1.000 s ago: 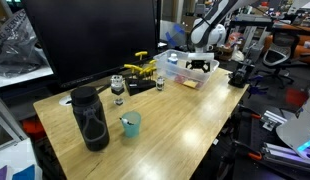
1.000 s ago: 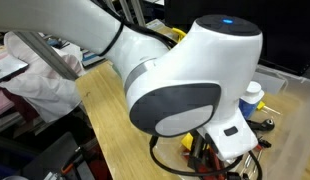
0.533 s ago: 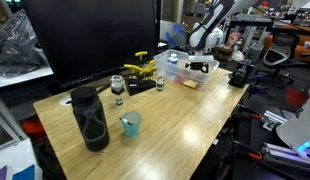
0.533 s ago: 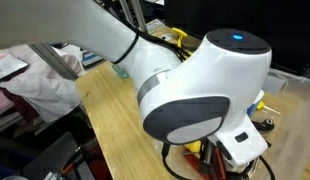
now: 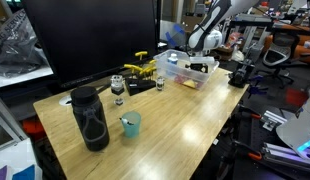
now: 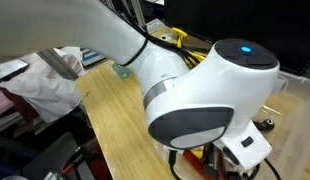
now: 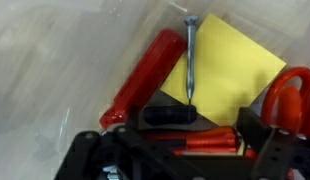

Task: Pick up a bolt from the box and set it on the table

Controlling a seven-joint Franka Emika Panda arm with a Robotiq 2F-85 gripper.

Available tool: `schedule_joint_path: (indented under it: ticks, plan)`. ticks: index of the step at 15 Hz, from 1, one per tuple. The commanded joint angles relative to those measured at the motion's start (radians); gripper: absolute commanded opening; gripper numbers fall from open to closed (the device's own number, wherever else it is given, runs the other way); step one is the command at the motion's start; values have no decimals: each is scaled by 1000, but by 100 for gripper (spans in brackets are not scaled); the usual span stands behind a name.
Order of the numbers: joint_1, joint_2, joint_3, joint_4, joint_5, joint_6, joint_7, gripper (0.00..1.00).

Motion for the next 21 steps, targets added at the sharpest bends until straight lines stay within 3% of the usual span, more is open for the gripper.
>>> schedule_joint_path:
  ticks: [1,12,21]
  plan:
    - [-30,-38,21,-38,50,36,-73,100]
    - [-47,-113,76,-130,154,82,-207,100]
    - [-71,-95,100,-123,184,98,-257,100]
